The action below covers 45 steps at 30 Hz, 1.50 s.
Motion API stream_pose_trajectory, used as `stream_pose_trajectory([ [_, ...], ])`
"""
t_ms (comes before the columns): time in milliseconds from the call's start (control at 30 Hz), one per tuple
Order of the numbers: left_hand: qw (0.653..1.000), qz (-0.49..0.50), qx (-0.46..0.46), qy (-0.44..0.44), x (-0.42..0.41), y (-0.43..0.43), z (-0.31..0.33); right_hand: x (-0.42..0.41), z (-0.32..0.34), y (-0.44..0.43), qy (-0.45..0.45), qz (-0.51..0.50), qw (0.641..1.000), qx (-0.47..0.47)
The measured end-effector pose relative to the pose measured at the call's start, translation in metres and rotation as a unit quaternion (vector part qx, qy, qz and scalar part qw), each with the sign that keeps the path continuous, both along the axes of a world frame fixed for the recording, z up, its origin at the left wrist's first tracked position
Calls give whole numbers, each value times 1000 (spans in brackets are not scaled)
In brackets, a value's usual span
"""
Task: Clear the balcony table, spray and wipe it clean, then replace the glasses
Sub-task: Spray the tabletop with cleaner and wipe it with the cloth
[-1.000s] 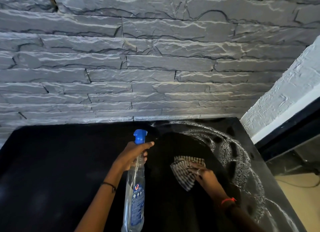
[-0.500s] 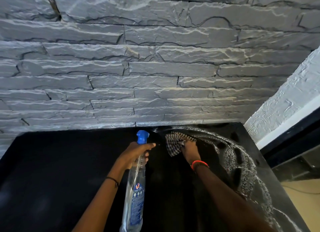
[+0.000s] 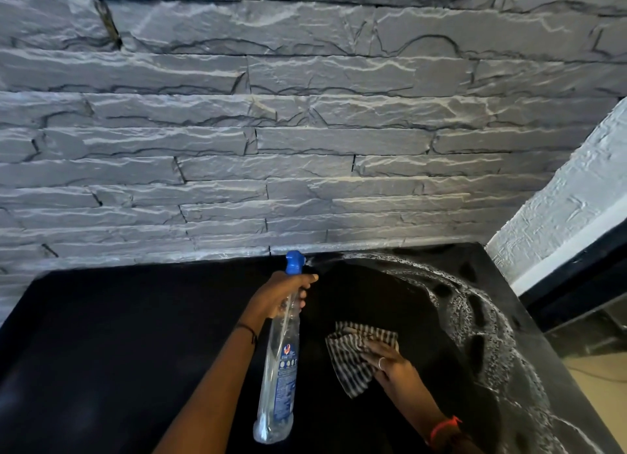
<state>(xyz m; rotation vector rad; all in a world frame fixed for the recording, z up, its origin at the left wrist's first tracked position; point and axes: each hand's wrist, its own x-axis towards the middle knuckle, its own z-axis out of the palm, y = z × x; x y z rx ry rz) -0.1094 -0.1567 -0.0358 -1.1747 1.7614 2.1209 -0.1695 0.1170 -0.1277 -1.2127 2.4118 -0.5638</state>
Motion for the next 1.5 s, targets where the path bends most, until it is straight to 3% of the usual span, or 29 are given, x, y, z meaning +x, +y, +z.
stream_pose_trajectory([
  [700,989,-122,-25,85,-76,99,32,7,5,-5,0,-28,1000,-15],
  [867,993,-78,32,86,-61,83,24,-19,0,5,-21,-24,999,-26],
  [1167,998,21,16,65,-12,26,20,-156,19,-21,41,-112,993,-20],
  [1333,995,70,30,67,-2,10,23,-180,4,-93,53,-53,997,30],
  [1500,993,87,35,69,-2,1,26,-127,-4,-163,40,49,998,26],
])
